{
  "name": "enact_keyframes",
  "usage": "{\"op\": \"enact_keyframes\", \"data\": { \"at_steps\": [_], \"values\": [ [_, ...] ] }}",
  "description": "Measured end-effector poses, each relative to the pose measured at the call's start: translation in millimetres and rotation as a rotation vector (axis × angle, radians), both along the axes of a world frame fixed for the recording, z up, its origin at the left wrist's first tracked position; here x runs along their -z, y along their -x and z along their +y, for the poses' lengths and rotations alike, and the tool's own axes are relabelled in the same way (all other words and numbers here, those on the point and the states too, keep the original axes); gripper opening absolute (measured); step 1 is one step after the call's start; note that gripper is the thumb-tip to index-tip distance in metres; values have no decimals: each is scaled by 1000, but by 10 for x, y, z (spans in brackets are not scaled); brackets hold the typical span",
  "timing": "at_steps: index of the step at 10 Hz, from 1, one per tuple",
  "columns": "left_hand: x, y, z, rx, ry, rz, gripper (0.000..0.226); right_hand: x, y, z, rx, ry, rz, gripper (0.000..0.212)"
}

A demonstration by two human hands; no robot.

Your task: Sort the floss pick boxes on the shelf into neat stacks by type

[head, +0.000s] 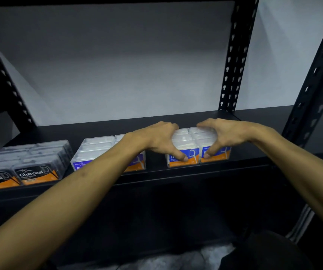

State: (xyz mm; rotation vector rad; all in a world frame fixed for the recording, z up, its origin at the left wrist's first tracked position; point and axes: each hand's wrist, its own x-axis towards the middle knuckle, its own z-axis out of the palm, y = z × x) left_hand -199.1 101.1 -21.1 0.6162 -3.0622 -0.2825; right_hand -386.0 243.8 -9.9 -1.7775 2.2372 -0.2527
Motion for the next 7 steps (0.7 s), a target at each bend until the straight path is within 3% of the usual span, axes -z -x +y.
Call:
{"op": "enact_keyframes", "data": {
  "at_steps": [5, 6, 7],
  "values": [
    [37, -10, 22, -4, 43, 23, 81, 16, 15, -1, 0, -30, 11, 115],
    [-8, -79, 108, -21, 116, 36, 107, 42, -57, 28, 8, 12, 31, 117],
    [-87, -232, 218, 4, 103, 192, 118, -17, -145, 113, -4, 124, 32, 116]
  ]
}}
